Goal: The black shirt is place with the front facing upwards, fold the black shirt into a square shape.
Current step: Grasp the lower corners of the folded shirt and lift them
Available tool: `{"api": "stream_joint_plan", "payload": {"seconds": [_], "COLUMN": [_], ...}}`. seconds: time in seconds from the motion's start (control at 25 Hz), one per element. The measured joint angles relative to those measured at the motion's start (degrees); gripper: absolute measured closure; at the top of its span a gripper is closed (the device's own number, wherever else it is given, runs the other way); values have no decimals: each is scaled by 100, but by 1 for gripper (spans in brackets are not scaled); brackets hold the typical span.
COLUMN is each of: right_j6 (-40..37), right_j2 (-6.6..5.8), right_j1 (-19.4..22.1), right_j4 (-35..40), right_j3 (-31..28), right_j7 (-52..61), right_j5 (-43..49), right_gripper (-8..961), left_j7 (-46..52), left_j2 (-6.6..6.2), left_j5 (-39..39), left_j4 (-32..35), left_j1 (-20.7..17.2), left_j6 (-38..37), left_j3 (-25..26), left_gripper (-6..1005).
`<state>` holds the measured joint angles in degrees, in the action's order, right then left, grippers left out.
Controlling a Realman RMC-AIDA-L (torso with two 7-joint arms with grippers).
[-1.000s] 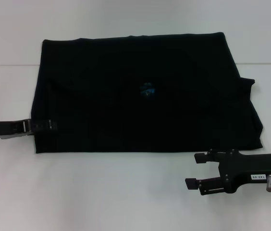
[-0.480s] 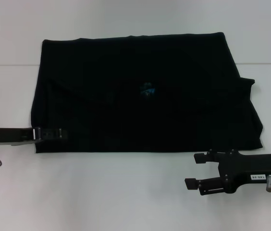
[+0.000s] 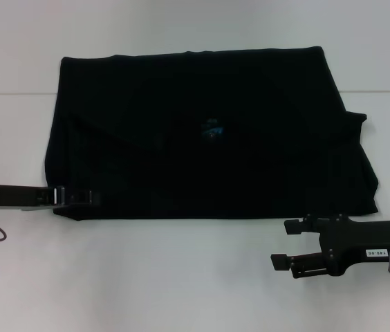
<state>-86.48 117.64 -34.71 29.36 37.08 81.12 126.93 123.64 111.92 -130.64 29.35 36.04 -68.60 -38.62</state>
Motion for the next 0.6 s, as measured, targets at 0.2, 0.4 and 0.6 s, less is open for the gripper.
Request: {"api": "stream_joint_plan", "payload": {"seconds": [0.2, 0.4, 0.6], "right_j6": [-5, 6, 209], "right_j2": [-48, -237, -733], "right_j1": [9, 10, -83], "right_j4": [9, 119, 543], "right_j3": [-2, -184, -166], "right_j7": [155, 866, 2757], "right_j5": [-2, -12, 96], "right_gripper": [15, 22, 33], "left_j7": [10, -8, -113], "left_j2": [-27, -31, -27], "left_j5": [-4, -6, -5], "left_j4": [0, 0, 21], "left_j1": [0, -1, 9], "left_j6": [8, -19, -172], "left_j3": [-37, -51, -50], "left_gripper": [375, 548, 681]}}
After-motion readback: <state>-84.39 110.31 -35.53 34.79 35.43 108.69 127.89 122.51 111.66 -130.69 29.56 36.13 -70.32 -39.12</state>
